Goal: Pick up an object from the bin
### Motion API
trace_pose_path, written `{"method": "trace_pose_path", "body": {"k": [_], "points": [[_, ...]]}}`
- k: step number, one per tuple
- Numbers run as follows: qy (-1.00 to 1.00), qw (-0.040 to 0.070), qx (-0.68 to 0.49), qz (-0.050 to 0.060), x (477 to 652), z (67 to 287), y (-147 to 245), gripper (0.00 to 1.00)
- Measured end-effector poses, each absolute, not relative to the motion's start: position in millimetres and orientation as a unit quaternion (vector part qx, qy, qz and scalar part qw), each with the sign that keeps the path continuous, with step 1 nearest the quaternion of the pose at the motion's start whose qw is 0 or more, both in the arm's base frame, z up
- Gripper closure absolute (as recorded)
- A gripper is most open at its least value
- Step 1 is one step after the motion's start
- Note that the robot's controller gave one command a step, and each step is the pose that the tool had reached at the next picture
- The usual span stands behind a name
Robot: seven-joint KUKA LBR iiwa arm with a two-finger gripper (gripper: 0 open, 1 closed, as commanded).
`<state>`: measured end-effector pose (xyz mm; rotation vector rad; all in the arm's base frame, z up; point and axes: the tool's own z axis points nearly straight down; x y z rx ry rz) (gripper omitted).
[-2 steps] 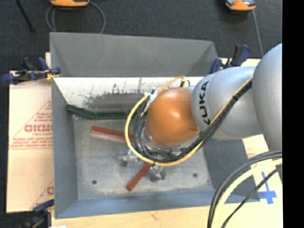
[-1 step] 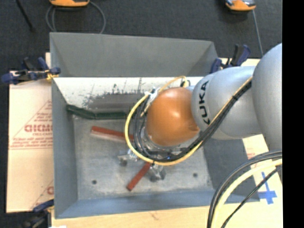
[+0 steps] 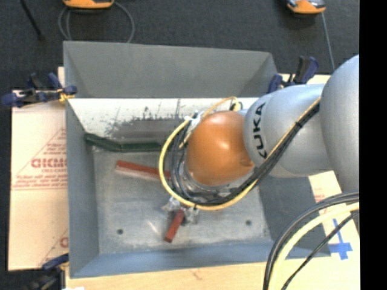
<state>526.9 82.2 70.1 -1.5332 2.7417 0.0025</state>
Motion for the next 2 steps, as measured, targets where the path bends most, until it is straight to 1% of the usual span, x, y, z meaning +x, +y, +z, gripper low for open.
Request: {"method": "trace_pose_path", "body": {"k": [1, 2], "points": [[0.875, 0.002, -0.484, -0.001, 528.4, 96, 82, 1.0], [0.876, 0.005, -0.482, -0.002, 531.3, 196, 82, 1.0]]}}
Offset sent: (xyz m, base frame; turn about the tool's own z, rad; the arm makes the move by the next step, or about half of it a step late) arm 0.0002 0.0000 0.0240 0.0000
